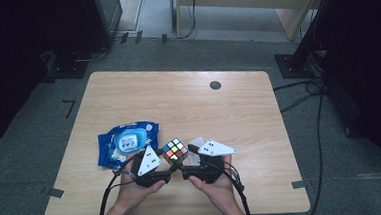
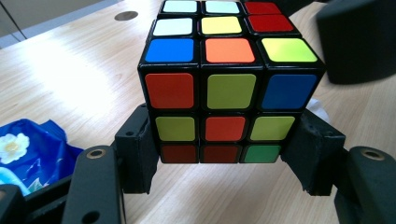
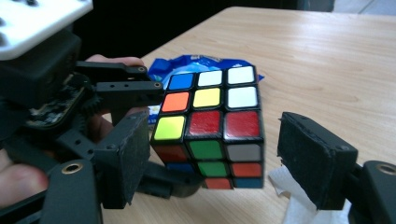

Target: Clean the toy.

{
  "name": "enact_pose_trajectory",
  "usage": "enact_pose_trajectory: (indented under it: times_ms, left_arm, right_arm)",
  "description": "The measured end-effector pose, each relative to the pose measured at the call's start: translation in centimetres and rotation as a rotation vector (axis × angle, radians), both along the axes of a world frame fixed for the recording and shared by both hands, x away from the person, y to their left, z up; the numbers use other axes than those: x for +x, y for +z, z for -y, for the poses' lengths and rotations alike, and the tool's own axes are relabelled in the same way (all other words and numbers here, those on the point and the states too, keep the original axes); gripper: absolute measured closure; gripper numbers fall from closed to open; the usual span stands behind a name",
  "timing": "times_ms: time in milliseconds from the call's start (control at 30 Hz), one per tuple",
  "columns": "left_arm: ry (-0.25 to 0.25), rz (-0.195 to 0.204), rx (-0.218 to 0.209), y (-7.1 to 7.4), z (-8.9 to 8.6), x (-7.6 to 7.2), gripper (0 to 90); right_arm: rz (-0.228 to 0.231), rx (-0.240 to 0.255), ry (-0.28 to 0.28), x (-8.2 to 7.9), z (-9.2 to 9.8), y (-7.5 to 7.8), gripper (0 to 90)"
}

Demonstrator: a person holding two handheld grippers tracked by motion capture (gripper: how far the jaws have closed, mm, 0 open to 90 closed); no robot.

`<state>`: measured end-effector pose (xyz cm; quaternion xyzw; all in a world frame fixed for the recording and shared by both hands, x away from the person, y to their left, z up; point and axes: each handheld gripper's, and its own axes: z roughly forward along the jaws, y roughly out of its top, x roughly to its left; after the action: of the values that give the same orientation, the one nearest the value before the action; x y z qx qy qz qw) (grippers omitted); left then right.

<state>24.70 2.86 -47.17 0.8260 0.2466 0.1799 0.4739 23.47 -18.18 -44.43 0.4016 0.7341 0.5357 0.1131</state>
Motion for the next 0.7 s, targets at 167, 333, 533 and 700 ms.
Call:
enact_pose_trajectory:
  times_ms: [167,333,533,700]
  left_arm:
    - [-0.007,0.026,0.022,-0.04,0.70,-0.48,34.6]
    - [-0.002,0.041,0.038,-0.21,0.86,-0.63,34.6]
    - [-0.004,0.061,0.028,-0.20,0.80,-0.70,34.4]
    - [-0.008,0.077,0.018,-0.23,0.87,-0.74,34.3]
  right_arm:
    - [-0.021,-0.029,-0.037,-0.06,-0.80,-0.36,28.1]
    - [-0.040,-0.044,-0.059,0.05,-0.99,-0.62,29.6]
    - [-0.070,-0.016,-0.076,0.28,-0.42,-0.63,34.9]
    - [-0.061,-0.020,-0.082,0.11,-0.34,-0.42,35.0]
